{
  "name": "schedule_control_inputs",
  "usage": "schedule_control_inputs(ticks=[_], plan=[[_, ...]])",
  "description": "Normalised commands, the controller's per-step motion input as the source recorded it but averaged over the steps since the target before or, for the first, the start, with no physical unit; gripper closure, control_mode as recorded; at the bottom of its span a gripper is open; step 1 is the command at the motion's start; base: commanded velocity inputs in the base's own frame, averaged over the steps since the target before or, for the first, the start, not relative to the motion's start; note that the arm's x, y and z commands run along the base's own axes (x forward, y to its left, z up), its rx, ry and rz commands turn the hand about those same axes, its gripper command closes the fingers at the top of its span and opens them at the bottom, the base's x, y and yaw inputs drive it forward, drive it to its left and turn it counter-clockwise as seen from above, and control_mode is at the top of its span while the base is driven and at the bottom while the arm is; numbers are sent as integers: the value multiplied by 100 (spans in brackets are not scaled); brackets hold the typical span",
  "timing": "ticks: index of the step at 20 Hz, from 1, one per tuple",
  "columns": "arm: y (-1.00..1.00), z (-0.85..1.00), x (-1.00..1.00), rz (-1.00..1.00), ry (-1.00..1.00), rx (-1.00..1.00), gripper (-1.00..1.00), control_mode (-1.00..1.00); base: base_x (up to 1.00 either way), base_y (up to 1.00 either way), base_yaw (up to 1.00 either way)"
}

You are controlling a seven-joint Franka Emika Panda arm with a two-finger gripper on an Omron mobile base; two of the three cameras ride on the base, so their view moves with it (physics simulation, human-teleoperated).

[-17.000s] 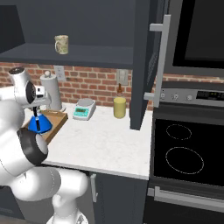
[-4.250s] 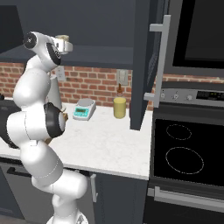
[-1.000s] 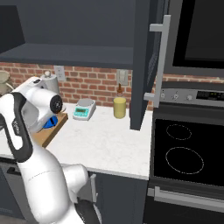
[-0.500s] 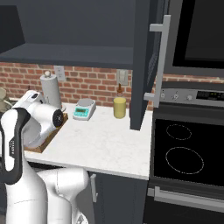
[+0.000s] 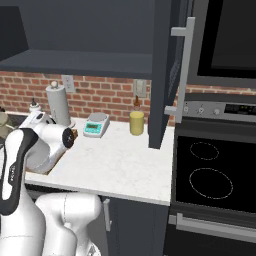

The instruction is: Pick the kettle from the counter and place it on the tray. Then pick the mug from the cabinet and place it on the tray. Then close the cabinet doors.

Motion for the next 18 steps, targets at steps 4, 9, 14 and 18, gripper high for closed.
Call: schedule_control_inputs(ticks=[4,9,14,18], plan=[[1,-35,14,15,-1,-4,100,-100,0,0,0],[0,-27,26,13,0,-1,100,-100,0,0,0],[0,-9,36,2,-1,0,100,-100,0,0,0],[0,-24,28,0,4,-2,100,-100,0,0,0]])
